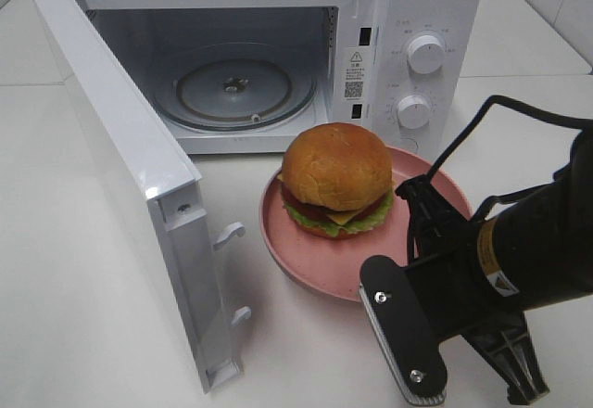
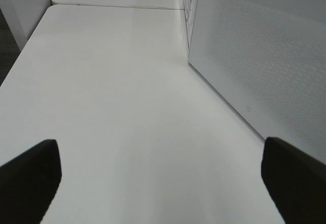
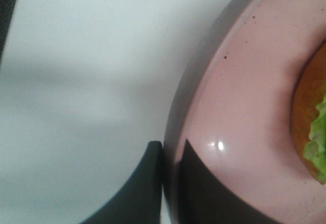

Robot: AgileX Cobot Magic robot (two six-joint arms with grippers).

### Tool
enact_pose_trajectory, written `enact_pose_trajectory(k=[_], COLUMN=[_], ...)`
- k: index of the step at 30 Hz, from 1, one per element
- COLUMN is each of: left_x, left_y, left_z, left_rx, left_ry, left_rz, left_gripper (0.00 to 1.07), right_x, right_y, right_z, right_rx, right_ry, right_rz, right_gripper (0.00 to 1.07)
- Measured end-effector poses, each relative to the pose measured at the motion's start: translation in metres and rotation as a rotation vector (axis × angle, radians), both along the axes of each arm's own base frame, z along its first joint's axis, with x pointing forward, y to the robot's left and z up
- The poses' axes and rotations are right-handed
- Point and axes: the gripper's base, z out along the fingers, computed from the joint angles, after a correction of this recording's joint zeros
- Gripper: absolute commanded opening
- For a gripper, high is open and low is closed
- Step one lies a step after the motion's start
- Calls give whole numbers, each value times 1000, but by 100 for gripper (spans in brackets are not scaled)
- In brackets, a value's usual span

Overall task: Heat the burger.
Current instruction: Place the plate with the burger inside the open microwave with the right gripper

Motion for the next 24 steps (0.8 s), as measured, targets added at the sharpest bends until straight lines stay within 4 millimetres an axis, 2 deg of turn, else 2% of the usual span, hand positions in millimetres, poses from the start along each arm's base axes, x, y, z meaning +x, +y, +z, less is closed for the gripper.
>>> enact_pose_trajectory(k=[11,24], left_x=[0,0], left_y=[0,0], left_z=[0,0], left_rx=[0,0], left_ry=[0,0], left_rz=[0,0], left_gripper=[100,100], right_x=[27,45], right_y=[34,57], right_z=[-8,-14], right_rx=[54,73], right_ry=[-19,-36], right_rz=[60,101], right_gripper=[0,0])
